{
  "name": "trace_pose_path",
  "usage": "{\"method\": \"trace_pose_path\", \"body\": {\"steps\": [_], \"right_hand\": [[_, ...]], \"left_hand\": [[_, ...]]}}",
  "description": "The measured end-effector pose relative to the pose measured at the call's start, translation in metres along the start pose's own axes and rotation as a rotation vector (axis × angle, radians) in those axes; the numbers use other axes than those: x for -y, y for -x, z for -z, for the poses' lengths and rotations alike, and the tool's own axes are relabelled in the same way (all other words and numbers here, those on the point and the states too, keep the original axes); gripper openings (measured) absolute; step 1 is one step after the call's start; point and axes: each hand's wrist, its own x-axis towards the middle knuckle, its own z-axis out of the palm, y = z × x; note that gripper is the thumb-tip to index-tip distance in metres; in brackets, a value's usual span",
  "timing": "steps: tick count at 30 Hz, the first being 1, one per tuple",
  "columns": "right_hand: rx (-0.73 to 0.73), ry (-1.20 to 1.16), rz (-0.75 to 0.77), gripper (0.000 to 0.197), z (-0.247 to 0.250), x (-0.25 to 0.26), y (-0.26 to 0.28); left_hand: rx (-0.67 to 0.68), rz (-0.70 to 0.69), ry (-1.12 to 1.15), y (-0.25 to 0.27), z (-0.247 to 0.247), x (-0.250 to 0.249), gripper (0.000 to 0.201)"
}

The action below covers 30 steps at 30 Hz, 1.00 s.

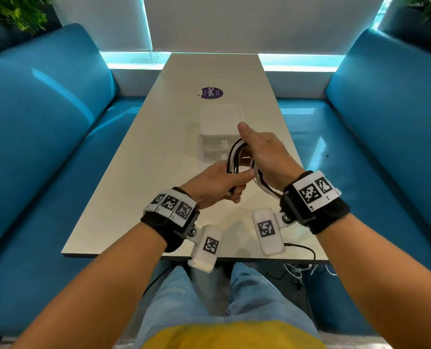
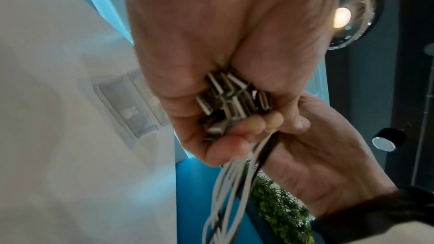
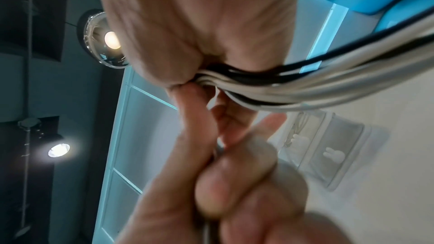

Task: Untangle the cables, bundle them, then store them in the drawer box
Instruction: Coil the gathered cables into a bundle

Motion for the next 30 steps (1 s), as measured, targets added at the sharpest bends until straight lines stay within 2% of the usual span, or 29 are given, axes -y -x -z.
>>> {"method": "trace_pose_path", "body": {"steps": [2,4,6,10,16,18,23,27,30], "right_hand": [[-0.065,-0.051,-0.013,0.047,-0.002,0.001,0.0],[-0.07,-0.149,-0.037,0.054,-0.002,0.002,0.0],[-0.045,-0.149,-0.058,0.054,0.0,0.004,0.001],[-0.022,-0.155,-0.143,0.038,0.003,0.01,-0.001],[-0.013,-0.428,-0.273,0.018,0.001,0.007,-0.003],[-0.001,-0.438,-0.272,0.016,0.0,0.004,-0.003],[0.071,-0.367,-0.219,0.023,-0.003,0.005,-0.008],[0.138,-0.358,-0.194,0.044,-0.007,0.005,-0.01],[0.122,-0.386,-0.203,0.054,-0.011,0.003,-0.009]], "left_hand": [[0.016,0.02,0.046,-0.005,-0.004,-0.004,0.004],[0.036,0.05,0.073,-0.009,-0.006,-0.008,0.015],[0.072,0.094,0.059,-0.01,-0.005,-0.01,0.019],[0.104,0.139,0.03,-0.011,-0.007,-0.011,0.01],[0.171,0.165,0.002,-0.014,-0.005,-0.008,0.023],[0.191,0.175,-0.009,-0.014,-0.003,-0.008,0.024],[0.25,0.21,0.015,-0.014,0.001,-0.004,0.025],[0.297,0.22,0.058,-0.013,0.003,0.001,0.025],[0.318,0.229,0.064,-0.012,0.006,0.003,0.024]]}}
